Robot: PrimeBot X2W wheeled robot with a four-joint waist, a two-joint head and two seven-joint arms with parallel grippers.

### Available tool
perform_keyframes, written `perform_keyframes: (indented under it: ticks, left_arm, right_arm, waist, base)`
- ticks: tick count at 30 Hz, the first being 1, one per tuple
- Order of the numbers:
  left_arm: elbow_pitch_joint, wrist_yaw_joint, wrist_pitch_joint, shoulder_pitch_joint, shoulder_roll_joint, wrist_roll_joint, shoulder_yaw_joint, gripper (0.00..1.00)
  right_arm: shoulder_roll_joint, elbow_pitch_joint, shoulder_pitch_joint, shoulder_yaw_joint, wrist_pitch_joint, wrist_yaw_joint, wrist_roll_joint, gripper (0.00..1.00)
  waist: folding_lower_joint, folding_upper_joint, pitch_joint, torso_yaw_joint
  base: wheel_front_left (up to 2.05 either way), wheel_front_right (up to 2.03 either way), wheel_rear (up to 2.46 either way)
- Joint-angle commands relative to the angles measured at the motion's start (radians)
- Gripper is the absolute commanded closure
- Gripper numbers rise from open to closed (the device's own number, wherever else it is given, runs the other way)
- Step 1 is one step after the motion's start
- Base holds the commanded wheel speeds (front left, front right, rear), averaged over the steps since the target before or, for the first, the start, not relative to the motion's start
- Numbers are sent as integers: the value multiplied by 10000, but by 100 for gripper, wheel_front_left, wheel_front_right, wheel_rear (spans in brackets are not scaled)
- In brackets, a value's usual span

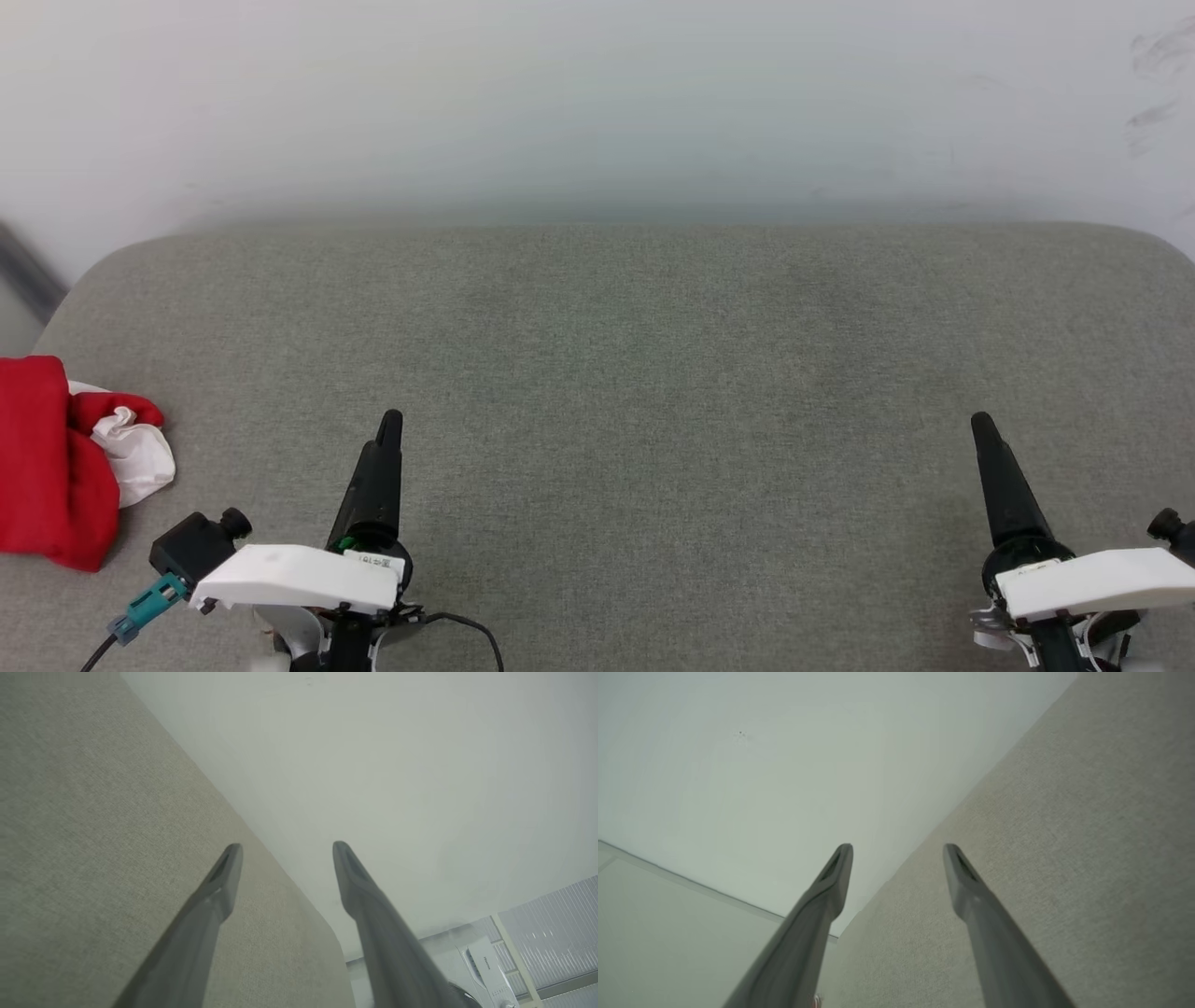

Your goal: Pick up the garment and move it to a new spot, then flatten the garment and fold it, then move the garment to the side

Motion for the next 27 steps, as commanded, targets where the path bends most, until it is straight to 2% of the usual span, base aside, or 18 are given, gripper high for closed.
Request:
perform_keyframes:
  ticks: [1,16,27]
  left_arm:
    - [-201,-5,-109,-82,27,442,-57,0]
    - [-302,7,-614,163,49,3666,-10,0]
    - [-255,77,-930,216,145,5609,-109,0]
  right_arm:
    - [-49,-234,-78,27,-81,0,-460,0]
    - [58,-727,111,-89,154,0,-3728,0]
    - [220,-1093,271,-264,450,0,-5609,0]
  waist:
    - [0,-1,-1,4]
    - [0,-1,-20,44]
    - [0,-1,-9,53]
  base:
    - [0,0,0]
    - [0,0,0]
    - [0,0,0]
